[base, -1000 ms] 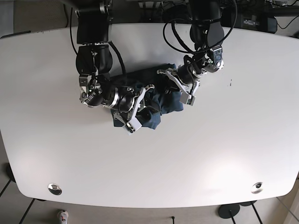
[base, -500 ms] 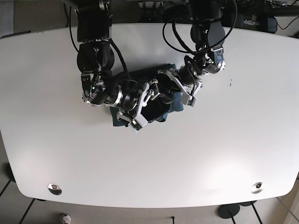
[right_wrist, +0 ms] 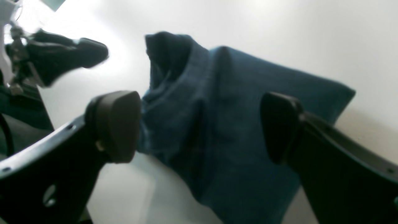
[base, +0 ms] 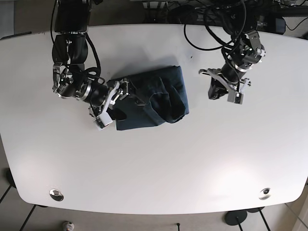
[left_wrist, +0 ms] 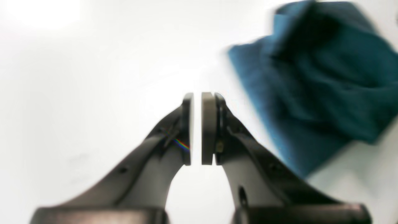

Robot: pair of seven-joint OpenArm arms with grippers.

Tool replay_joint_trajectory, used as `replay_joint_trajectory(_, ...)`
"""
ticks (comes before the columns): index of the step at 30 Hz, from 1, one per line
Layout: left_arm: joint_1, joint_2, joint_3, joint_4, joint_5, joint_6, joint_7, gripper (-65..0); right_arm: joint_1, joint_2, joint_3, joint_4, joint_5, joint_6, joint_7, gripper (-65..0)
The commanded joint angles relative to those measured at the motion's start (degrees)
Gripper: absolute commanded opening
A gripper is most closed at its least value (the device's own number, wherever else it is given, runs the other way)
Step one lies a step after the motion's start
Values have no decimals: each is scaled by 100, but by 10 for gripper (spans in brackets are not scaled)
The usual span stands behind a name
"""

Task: Fold the T-shirt properly

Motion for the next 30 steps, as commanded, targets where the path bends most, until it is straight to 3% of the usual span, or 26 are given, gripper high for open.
replay_joint_trajectory(1, 28, -114, -169, 137, -107, -44, -128, -626, -63, 58, -159, 102, 176, 58, 164, -75)
replay_joint_trajectory(4, 45, -316, -432, 137, -107, -44, -128, -626, -195, 58, -537, 84, 168, 58, 173, -75)
replay_joint_trajectory(11, 36, -352, -599, 146, -107, -44, -128, -626, -266, 32, -2093, 111, 168, 58, 190, -75)
replay_joint_trajectory(16, 36, -308, -564, 154, -107, -44, -128, -626, -231, 120, -2049, 374, 176, 58, 234, -75)
replay_joint_trajectory(17, 36, -334, -353, 234, -107, -44, -128, -626, -248, 261, -1847, 577, 185, 58, 304, -75)
replay_joint_trajectory(25, 116, -308, 1669, 858, -99, -44, -128, -626, 139, 296, -423, 506, -8, 58, 331, -82)
replay_joint_trajectory(27, 124, -299, 2205, 823, -90, -35, -128, -626, 464, 278, -265, 84, -378, 58, 331, -170)
replay_joint_trajectory(30, 256, -290, 2943, 603, -90, -26, -163, -626, 1035, 269, -221, -593, -993, 58, 392, -409)
